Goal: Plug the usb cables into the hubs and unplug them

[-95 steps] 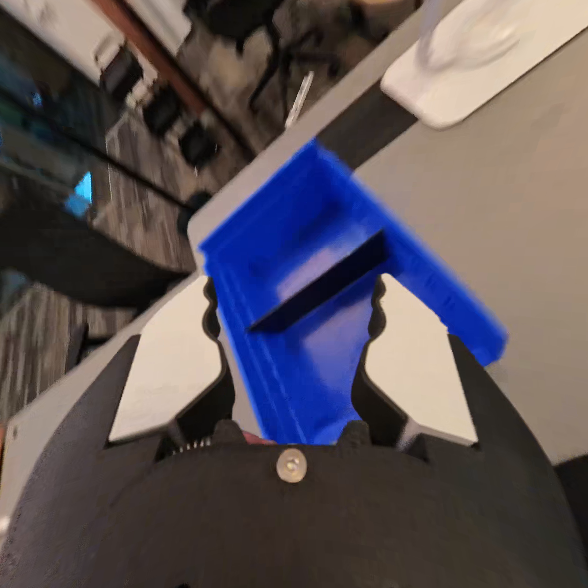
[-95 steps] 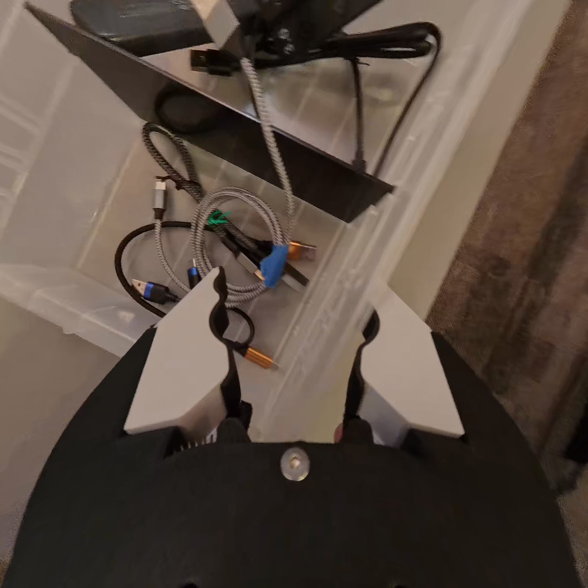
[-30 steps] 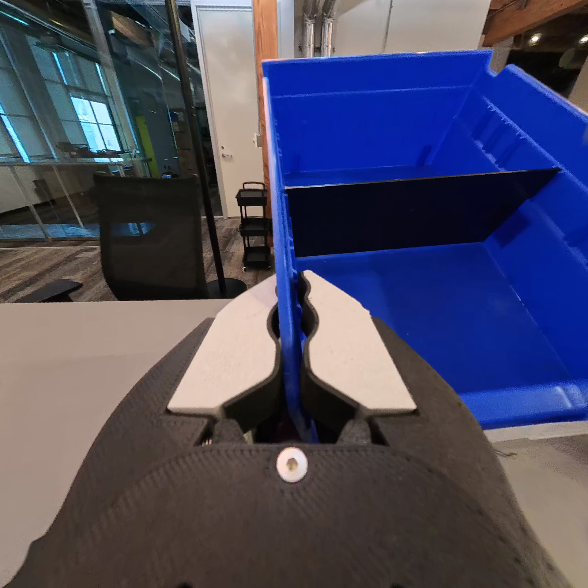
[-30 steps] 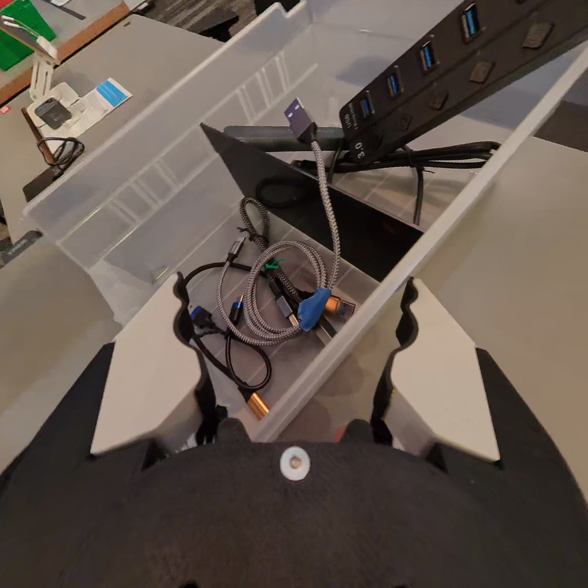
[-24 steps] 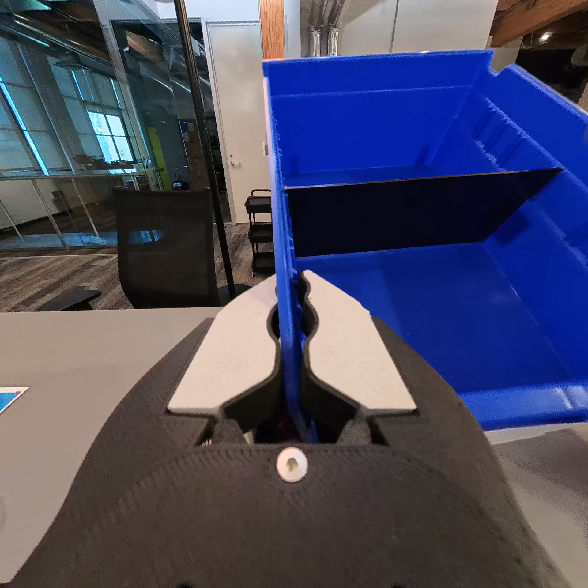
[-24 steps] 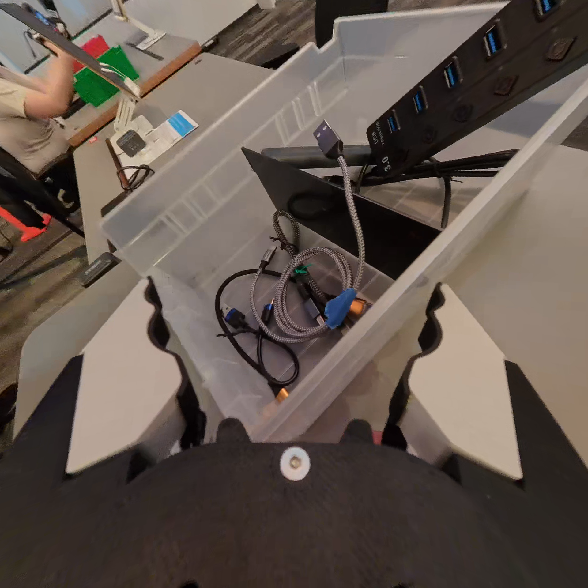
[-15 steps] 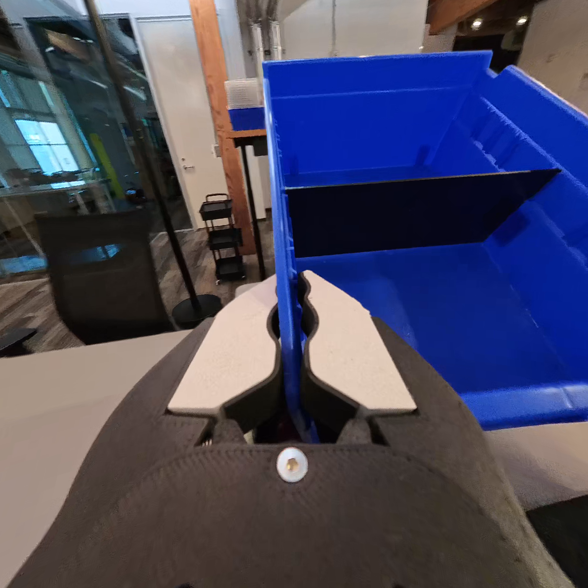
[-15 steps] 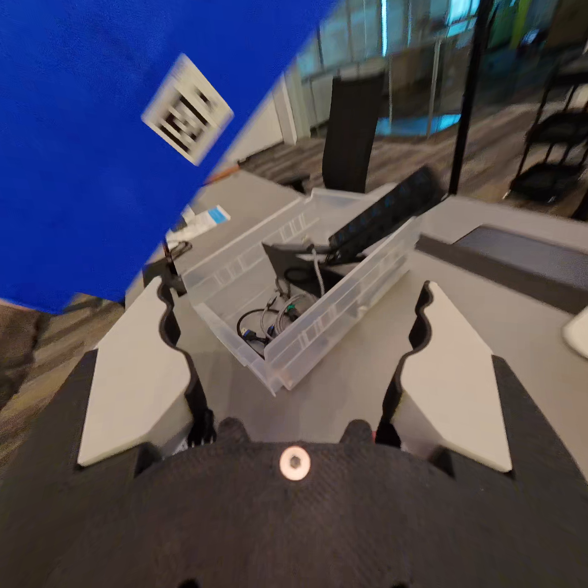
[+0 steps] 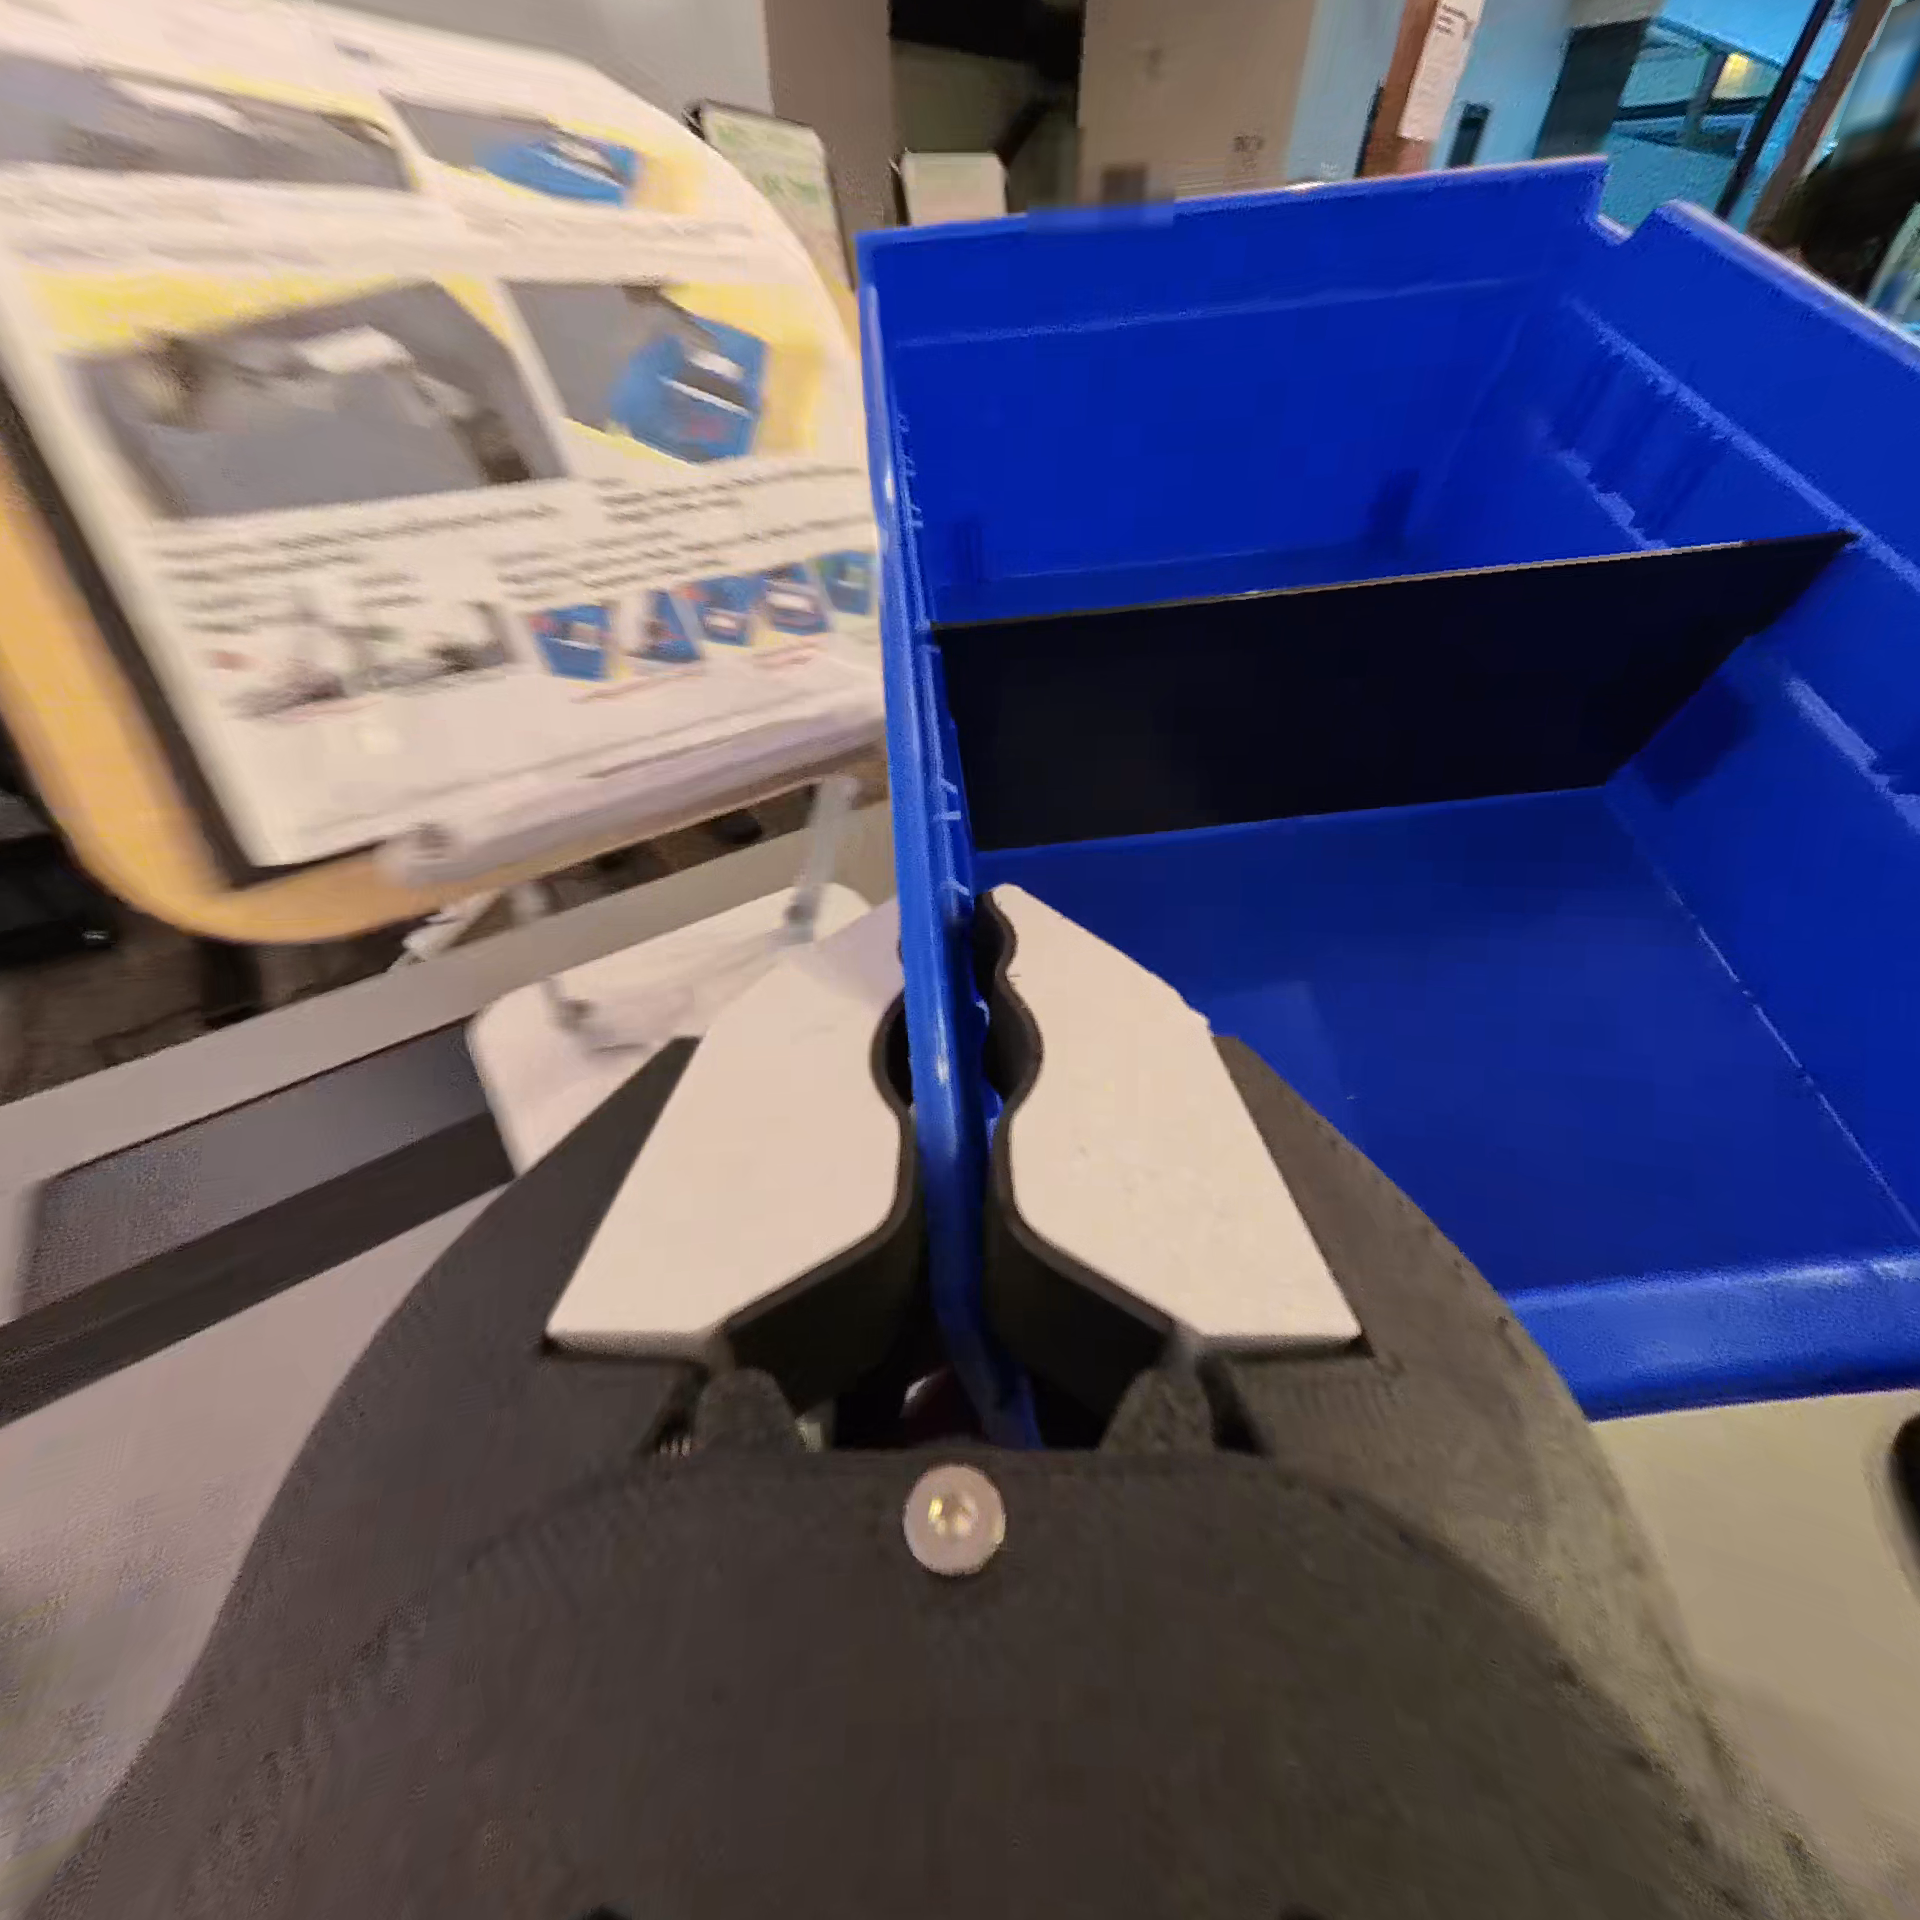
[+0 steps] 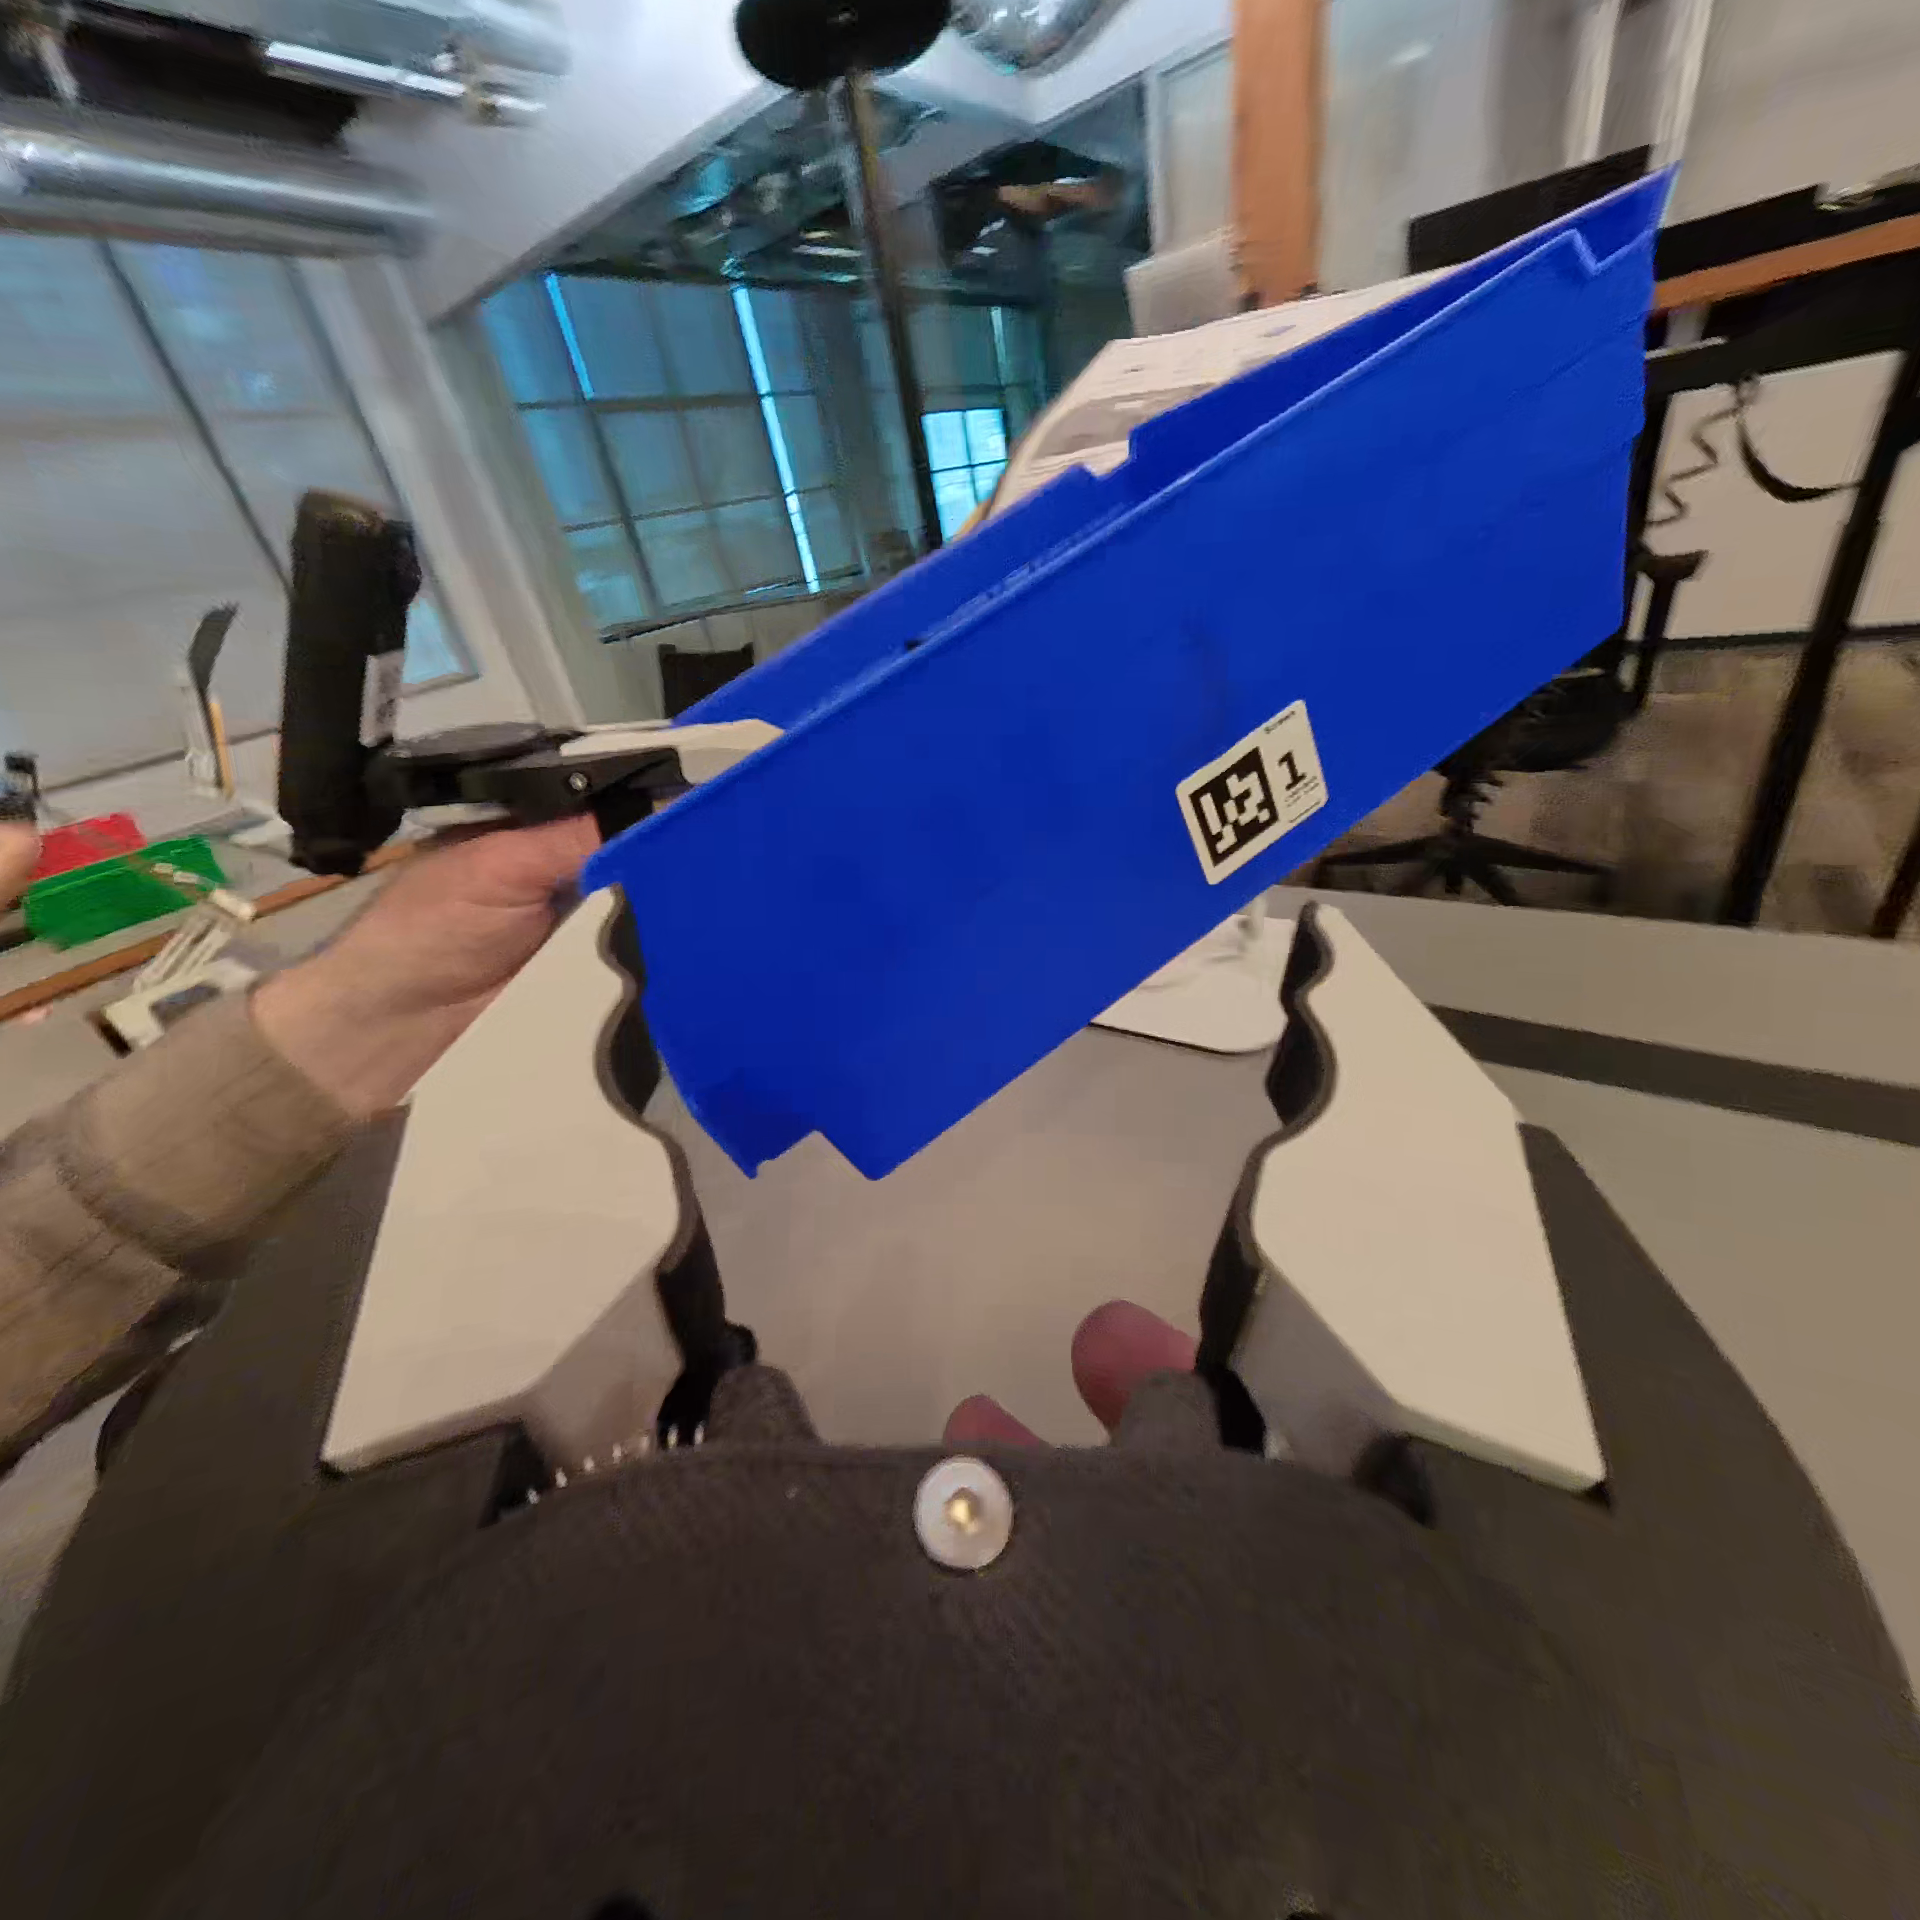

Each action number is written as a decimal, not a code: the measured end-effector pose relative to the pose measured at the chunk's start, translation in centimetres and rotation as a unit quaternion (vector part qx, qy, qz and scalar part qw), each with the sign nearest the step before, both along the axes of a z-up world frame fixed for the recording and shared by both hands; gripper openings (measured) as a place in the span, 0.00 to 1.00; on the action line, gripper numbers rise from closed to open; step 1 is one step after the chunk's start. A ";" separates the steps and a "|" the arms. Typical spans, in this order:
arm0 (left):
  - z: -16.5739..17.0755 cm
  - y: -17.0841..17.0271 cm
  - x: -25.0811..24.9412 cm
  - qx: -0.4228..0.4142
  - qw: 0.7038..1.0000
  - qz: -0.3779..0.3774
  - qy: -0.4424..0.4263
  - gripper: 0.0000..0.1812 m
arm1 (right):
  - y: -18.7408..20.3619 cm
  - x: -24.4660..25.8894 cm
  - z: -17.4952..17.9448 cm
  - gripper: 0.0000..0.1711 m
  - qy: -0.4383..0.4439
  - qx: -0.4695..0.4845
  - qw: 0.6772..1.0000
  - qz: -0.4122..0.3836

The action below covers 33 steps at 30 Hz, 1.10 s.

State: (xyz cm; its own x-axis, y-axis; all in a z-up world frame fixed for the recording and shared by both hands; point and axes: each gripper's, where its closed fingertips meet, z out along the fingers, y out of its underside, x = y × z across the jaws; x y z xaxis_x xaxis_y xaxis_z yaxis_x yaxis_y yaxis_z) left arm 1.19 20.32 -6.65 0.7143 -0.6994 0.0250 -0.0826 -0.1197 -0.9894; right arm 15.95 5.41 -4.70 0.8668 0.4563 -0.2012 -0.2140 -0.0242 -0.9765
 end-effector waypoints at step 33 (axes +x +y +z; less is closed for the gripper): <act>-12.8 -10.2 34.1 -0.170 0.972 -0.160 -0.017 0.64 | 4.1 36.9 -16.0 0.73 -0.082 -0.212 0.940 -0.254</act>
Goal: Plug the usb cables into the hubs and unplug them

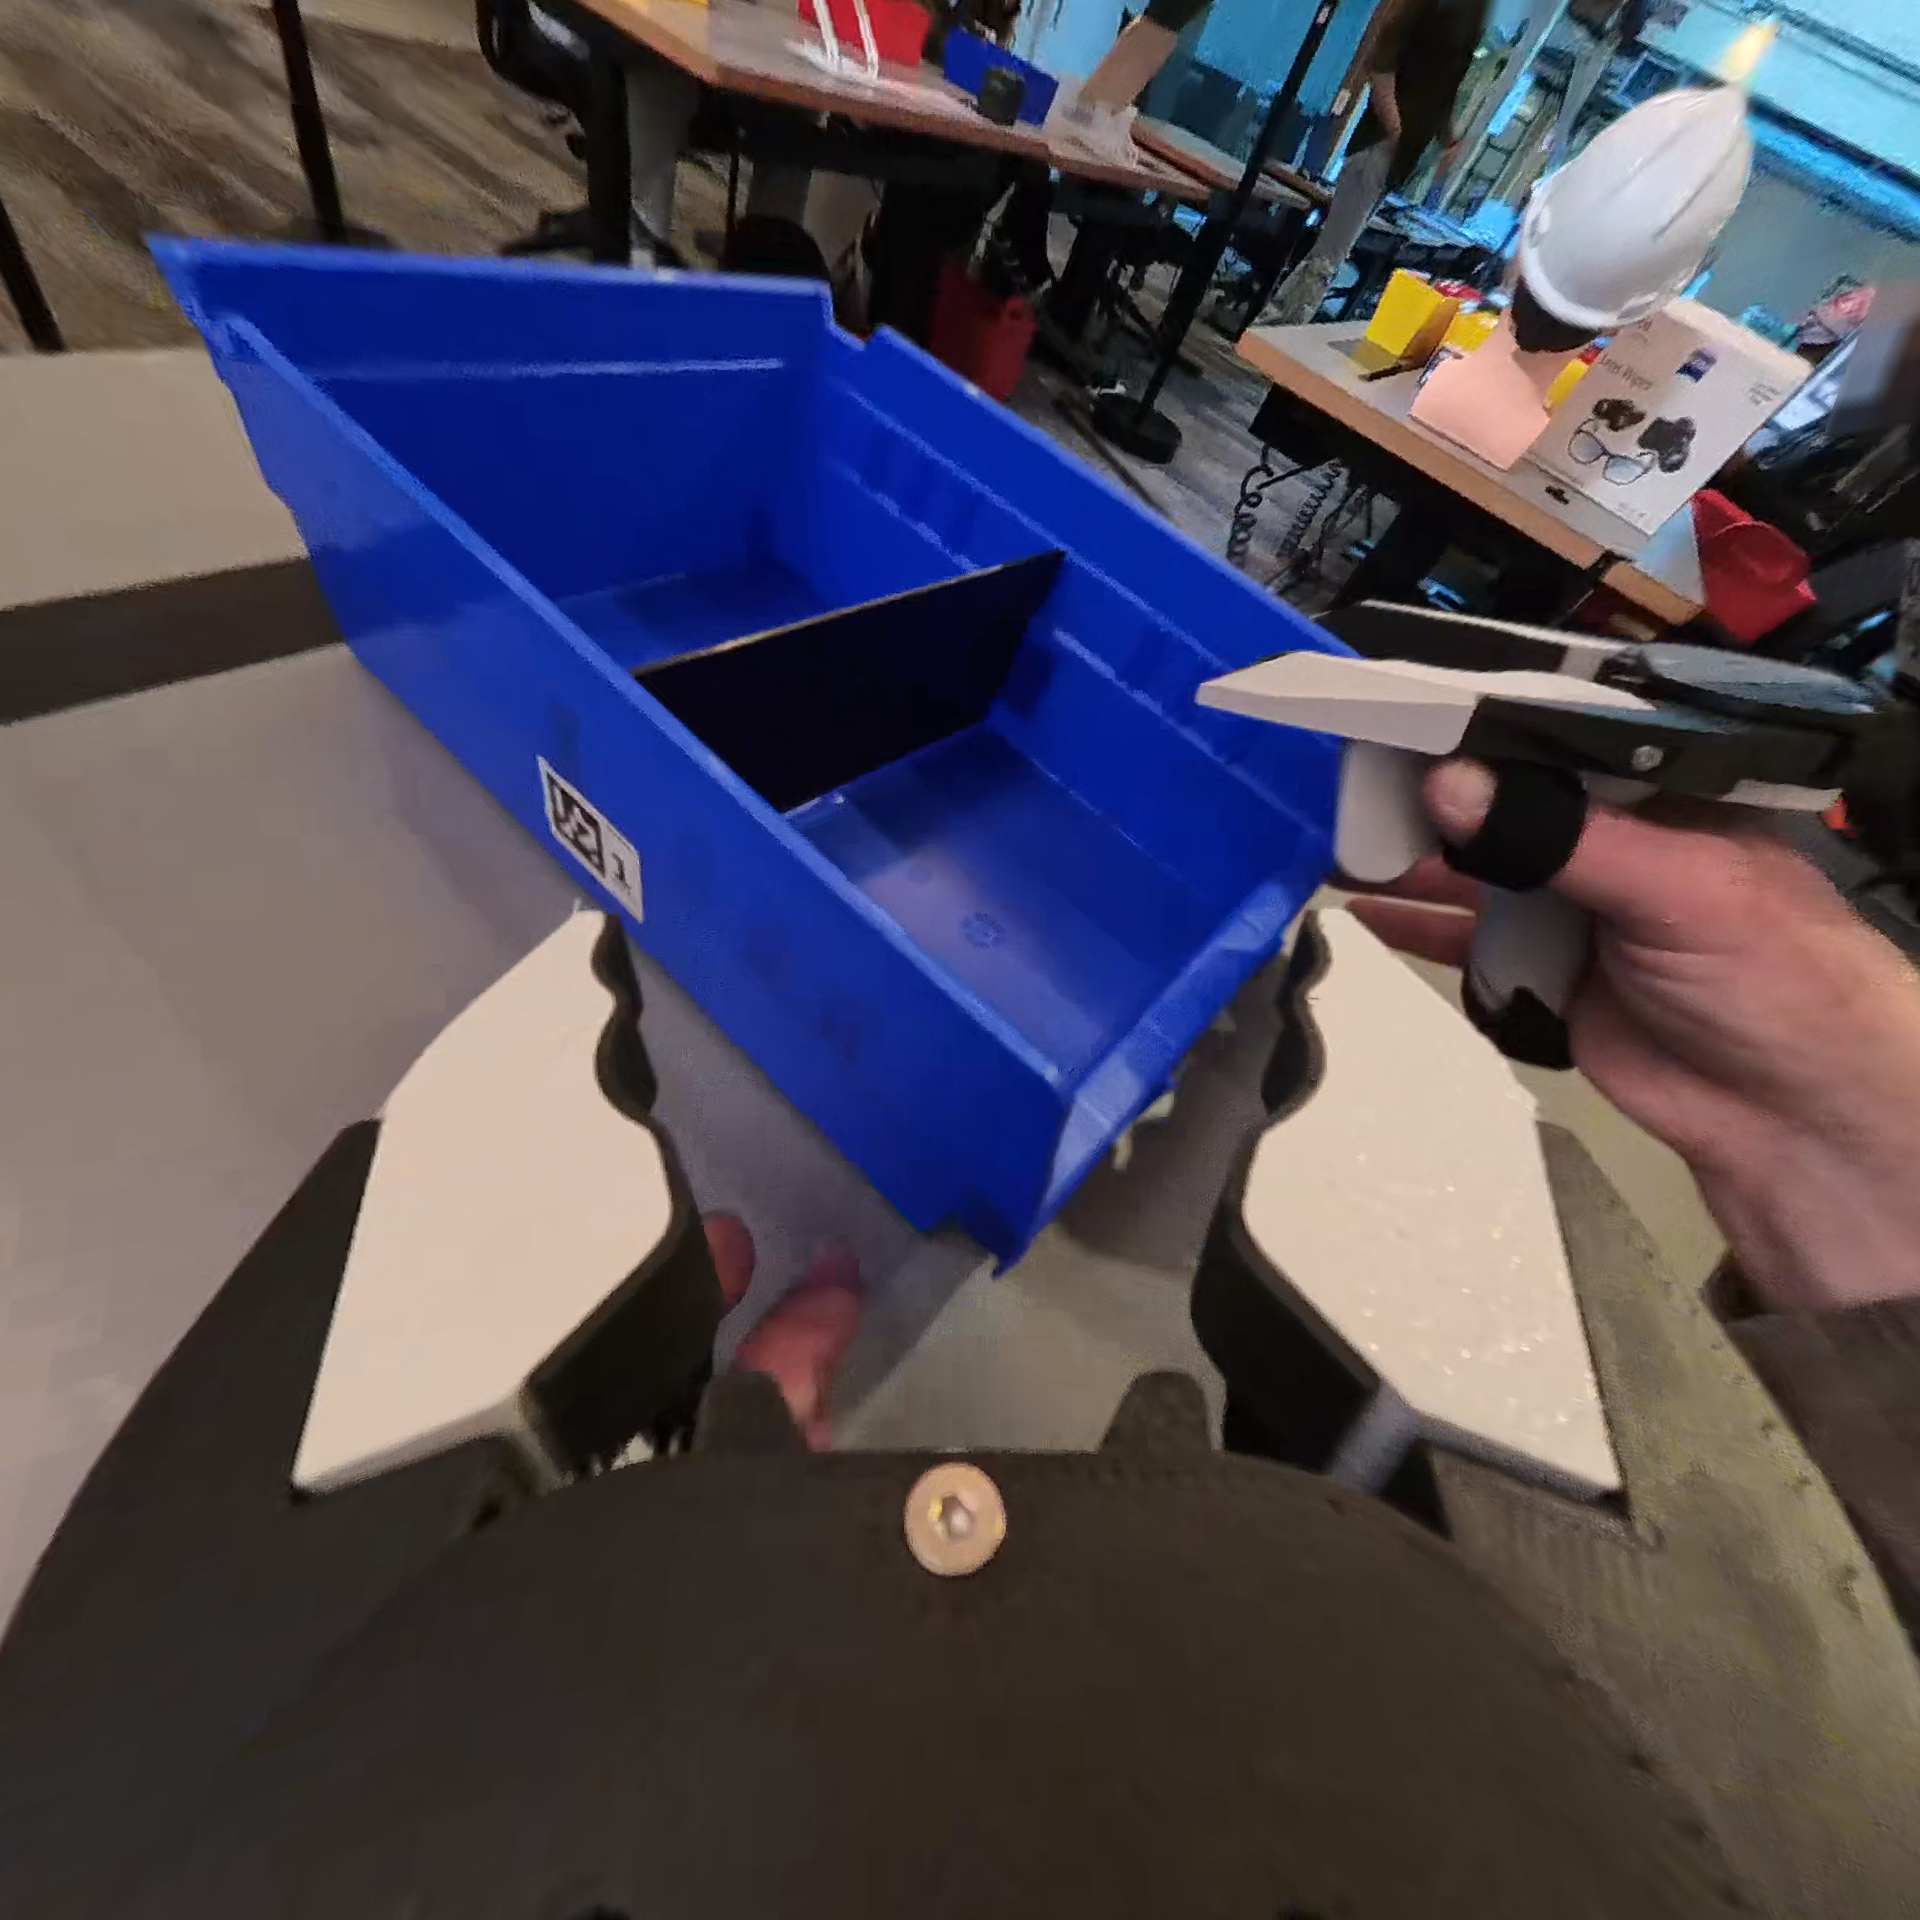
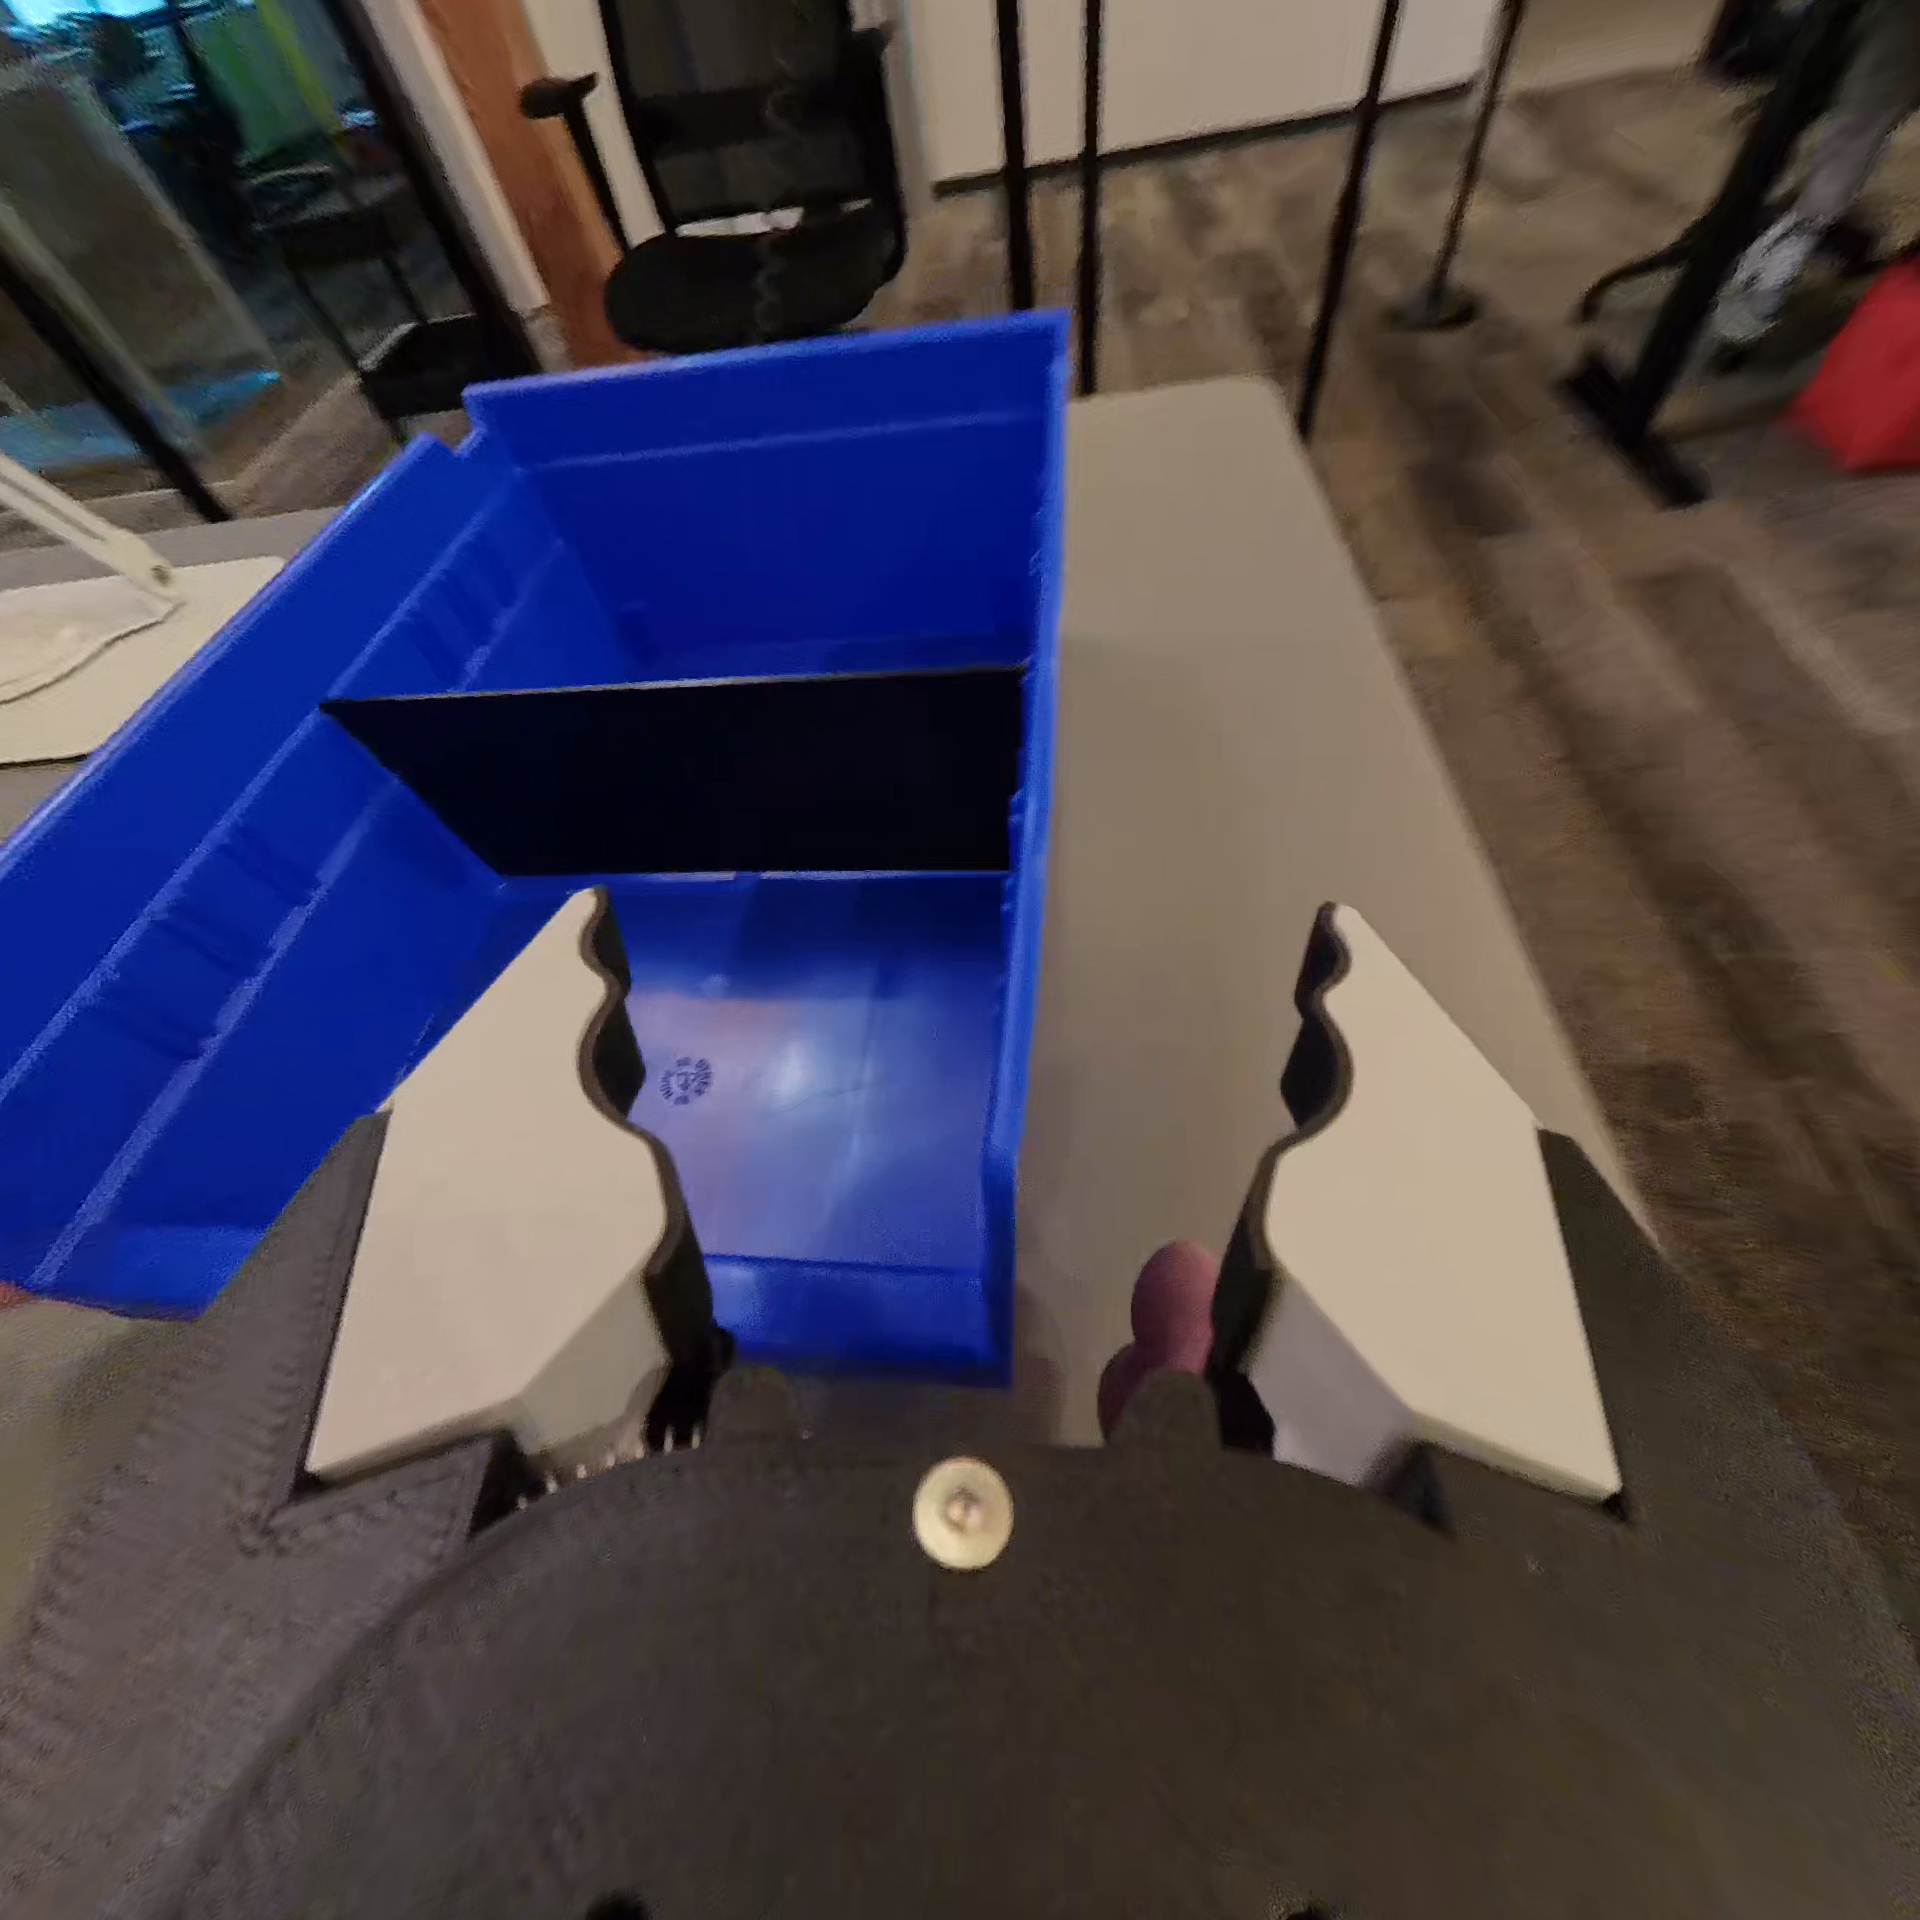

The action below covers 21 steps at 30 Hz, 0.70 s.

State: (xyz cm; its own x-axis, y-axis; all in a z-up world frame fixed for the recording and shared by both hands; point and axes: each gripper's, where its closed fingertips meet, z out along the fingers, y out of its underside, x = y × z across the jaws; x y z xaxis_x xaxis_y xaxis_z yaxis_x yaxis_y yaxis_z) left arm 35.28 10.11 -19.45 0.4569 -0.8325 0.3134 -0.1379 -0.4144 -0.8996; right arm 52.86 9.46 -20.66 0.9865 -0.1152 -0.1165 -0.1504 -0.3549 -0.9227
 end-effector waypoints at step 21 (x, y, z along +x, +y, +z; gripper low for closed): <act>-8.5 4.6 -33.5 -0.066 0.972 -0.001 0.225 0.57 | 3.7 -45.5 -5.8 0.88 -0.119 -0.157 0.855 0.479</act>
